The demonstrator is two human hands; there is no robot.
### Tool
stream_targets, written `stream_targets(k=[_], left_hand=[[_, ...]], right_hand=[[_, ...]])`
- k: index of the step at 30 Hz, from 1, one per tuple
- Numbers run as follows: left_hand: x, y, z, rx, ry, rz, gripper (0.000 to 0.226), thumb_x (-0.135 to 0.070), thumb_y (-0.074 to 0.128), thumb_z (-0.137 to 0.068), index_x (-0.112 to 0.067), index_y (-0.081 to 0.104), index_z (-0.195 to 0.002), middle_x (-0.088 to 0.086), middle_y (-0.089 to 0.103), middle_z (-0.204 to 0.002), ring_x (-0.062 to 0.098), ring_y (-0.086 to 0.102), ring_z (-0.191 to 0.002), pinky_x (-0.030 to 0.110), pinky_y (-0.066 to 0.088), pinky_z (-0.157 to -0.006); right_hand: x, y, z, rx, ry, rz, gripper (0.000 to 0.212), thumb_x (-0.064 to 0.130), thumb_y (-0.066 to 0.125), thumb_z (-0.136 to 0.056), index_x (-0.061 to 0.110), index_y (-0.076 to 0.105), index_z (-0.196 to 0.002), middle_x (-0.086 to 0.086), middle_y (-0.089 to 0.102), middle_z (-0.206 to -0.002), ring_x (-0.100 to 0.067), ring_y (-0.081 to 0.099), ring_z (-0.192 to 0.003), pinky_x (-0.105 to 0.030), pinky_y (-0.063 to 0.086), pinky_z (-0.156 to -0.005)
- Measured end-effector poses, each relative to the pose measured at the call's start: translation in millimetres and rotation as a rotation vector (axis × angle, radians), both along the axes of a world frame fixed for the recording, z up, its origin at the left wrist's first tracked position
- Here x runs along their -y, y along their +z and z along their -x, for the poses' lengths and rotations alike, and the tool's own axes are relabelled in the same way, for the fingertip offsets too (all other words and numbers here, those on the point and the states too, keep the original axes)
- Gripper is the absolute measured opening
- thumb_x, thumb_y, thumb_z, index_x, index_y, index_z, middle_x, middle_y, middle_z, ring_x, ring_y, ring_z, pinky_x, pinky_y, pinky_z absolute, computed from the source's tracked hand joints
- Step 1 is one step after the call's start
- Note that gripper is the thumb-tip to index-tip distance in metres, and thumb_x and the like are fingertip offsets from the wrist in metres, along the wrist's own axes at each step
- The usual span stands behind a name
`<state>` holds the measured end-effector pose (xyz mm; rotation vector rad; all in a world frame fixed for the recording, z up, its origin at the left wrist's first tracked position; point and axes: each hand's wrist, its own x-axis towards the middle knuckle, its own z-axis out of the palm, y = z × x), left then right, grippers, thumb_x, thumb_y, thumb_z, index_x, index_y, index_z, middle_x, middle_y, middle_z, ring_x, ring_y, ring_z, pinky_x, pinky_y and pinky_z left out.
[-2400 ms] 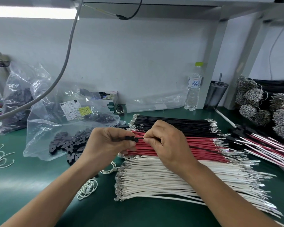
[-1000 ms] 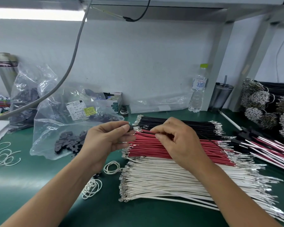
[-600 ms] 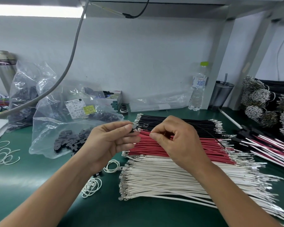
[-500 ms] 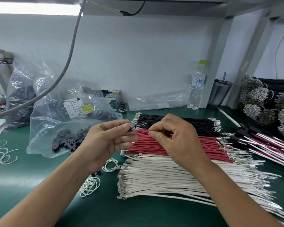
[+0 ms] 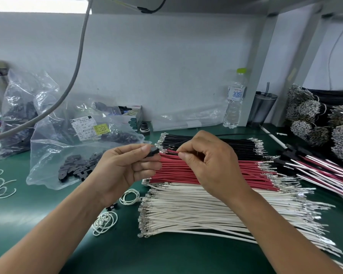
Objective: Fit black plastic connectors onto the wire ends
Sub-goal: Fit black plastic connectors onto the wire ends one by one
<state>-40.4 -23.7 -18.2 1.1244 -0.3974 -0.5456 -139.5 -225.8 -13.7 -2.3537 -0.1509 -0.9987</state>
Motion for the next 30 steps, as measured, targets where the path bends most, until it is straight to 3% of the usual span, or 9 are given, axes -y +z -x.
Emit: stream_targets(k=[9,18,24,30], left_hand=[[-1,-1,-1,0.018,-0.006,-0.054,0.034,-0.022,0.082,-0.070,-0.003,0.081,-0.098,0.025,0.077,-0.097,0.026,0.078,-0.074,0.028,0.064,-0.062],[-1,1,0,0.070,-0.037,-0.186,0.040,-0.024,0.085,-0.067,0.000,0.079,-0.098,0.030,0.075,-0.100,0.029,0.078,-0.074,0.029,0.063,-0.061],[-2,-1,-3,-0.011,-0.069,-0.088,0.033,-0.023,0.081,-0.073,-0.002,0.080,-0.099,0.024,0.076,-0.095,0.026,0.077,-0.073,0.030,0.064,-0.064],[-4,-2,-6,-0.013,-0.070,-0.042,0.024,-0.021,0.076,-0.080,-0.005,0.081,-0.098,0.020,0.077,-0.093,0.024,0.077,-0.075,0.028,0.063,-0.064]], right_hand=[[5,4,2,-0.058,0.064,0.022,0.008,0.025,0.072,-0.087,0.031,0.074,-0.083,0.016,0.060,-0.083,-0.007,0.061,-0.079,-0.040,0.052,-0.072],[8,12,6,-0.099,-0.002,0.249,0.008,0.025,0.073,-0.087,0.032,0.074,-0.082,0.015,0.057,-0.081,-0.006,0.057,-0.072,-0.034,0.052,-0.068],[8,11,4,-0.074,0.090,0.032,0.008,0.020,0.074,-0.089,0.027,0.076,-0.085,0.016,0.060,-0.084,-0.009,0.061,-0.080,-0.039,0.052,-0.073],[1,7,3,-0.018,0.053,0.030,0.007,0.022,0.072,-0.090,0.028,0.076,-0.088,0.016,0.059,-0.084,-0.008,0.060,-0.078,-0.038,0.052,-0.070]])
